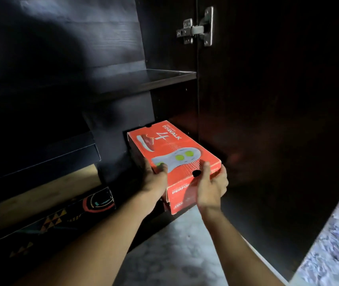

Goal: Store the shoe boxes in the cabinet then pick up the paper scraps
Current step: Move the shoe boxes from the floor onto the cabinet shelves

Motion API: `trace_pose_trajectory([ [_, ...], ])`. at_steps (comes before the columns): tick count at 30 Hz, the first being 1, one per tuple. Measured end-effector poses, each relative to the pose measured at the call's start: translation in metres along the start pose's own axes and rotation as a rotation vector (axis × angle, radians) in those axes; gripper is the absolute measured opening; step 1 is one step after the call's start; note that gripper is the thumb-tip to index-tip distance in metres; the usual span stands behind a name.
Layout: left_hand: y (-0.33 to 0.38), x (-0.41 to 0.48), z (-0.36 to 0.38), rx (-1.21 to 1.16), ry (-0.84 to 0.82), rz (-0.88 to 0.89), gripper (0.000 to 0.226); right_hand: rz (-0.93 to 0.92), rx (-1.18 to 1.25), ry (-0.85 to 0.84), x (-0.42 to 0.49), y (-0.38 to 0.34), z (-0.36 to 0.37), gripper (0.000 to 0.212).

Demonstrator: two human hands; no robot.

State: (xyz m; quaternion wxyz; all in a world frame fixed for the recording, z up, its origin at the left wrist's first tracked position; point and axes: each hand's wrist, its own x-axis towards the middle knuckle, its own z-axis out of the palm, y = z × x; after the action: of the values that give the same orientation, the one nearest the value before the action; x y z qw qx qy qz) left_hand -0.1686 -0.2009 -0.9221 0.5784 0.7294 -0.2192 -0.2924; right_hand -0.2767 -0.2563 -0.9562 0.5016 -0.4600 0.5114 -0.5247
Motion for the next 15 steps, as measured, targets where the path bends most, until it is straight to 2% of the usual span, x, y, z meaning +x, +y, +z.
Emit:
trace_pose_trajectory([
  [5, 0.015, 0.030, -0.010, -0.034, -0.016, -0.037, 0.052, -0.130, -0.048, -0.174, -0.017, 0.020, 0.009, 0.066],
  [7, 0.017, 0.035, -0.019, -0.028, -0.014, -0.007, 0.054, -0.163, -0.097, -0.251, -0.017, 0.022, 0.013, 0.070],
  [10, 0.011, 0.025, -0.030, 0.144, 0.014, 0.104, 0.065, -0.183, -0.175, -0.336, -0.014, 0.024, 0.019, 0.078],
  [13, 0.003, 0.001, -0.034, 0.382, -0.043, 0.243, 0.069, -0.202, -0.221, -0.397, -0.011, 0.024, 0.025, 0.082],
  [15, 0.002, 0.006, -0.037, 0.444, -0.061, 0.282, 0.070, -0.193, -0.240, -0.425, -0.007, 0.024, 0.030, 0.082],
])
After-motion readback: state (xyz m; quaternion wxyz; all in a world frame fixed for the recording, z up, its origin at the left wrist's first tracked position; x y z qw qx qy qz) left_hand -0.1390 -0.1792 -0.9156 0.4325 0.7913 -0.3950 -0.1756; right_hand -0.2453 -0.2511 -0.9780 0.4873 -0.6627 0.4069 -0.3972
